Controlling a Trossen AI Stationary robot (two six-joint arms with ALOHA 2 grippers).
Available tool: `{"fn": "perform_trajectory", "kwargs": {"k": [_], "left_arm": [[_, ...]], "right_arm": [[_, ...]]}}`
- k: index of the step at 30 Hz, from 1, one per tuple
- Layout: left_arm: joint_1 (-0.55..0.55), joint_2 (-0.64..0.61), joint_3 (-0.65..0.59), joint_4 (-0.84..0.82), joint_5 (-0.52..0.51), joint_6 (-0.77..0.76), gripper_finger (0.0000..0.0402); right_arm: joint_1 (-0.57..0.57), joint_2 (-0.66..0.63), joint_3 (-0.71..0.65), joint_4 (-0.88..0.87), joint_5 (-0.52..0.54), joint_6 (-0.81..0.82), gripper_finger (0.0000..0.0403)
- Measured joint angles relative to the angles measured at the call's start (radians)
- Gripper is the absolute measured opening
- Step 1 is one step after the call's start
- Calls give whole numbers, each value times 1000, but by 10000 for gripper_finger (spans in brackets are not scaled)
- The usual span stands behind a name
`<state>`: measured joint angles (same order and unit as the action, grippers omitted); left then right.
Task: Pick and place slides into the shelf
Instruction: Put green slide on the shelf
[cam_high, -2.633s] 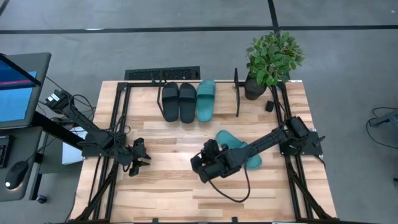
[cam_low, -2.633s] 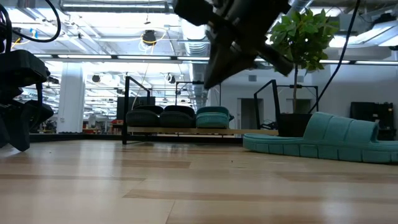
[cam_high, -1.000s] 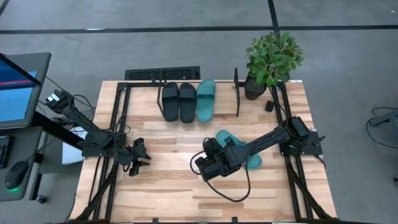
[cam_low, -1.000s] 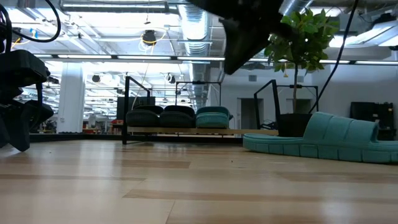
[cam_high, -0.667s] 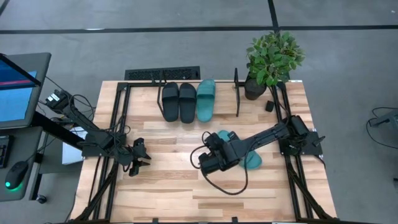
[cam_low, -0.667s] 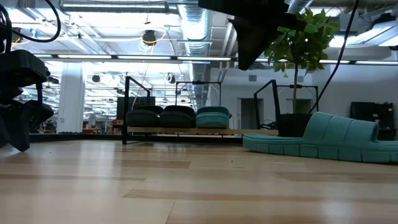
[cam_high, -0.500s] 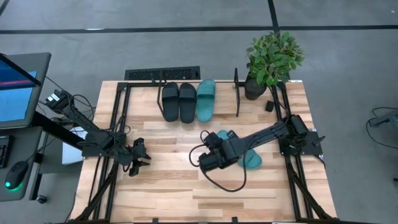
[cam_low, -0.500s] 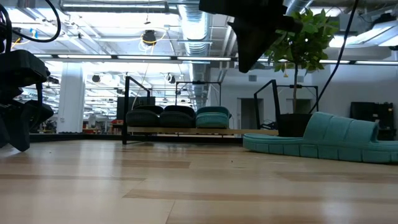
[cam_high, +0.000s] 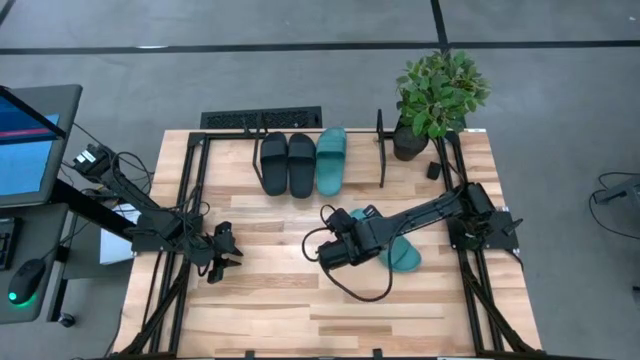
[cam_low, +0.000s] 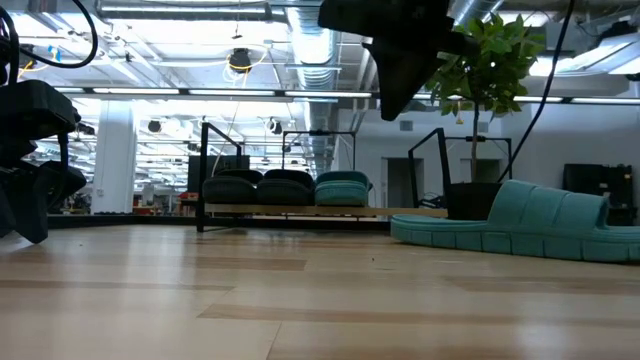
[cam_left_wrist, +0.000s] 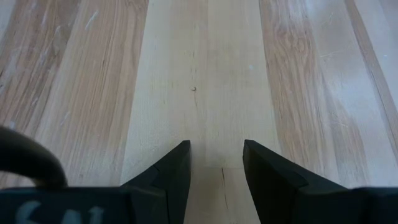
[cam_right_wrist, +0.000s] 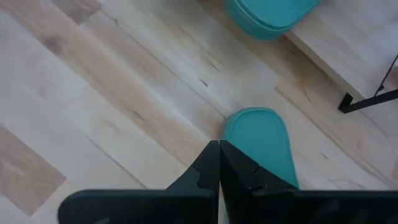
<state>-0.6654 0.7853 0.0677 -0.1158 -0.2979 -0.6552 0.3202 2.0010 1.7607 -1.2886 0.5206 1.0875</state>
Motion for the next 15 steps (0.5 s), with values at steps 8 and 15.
{"fn": "perform_trajectory", "kwargs": {"k": [8, 15], "left_arm": [[0, 0, 0, 0, 0, 0, 135], [0, 0, 0, 0, 0, 0, 135]], "right_arm": [[-26, 0, 0, -32, -99, -49, 3], [-46, 0, 0, -213, -217, -21, 3]]}}
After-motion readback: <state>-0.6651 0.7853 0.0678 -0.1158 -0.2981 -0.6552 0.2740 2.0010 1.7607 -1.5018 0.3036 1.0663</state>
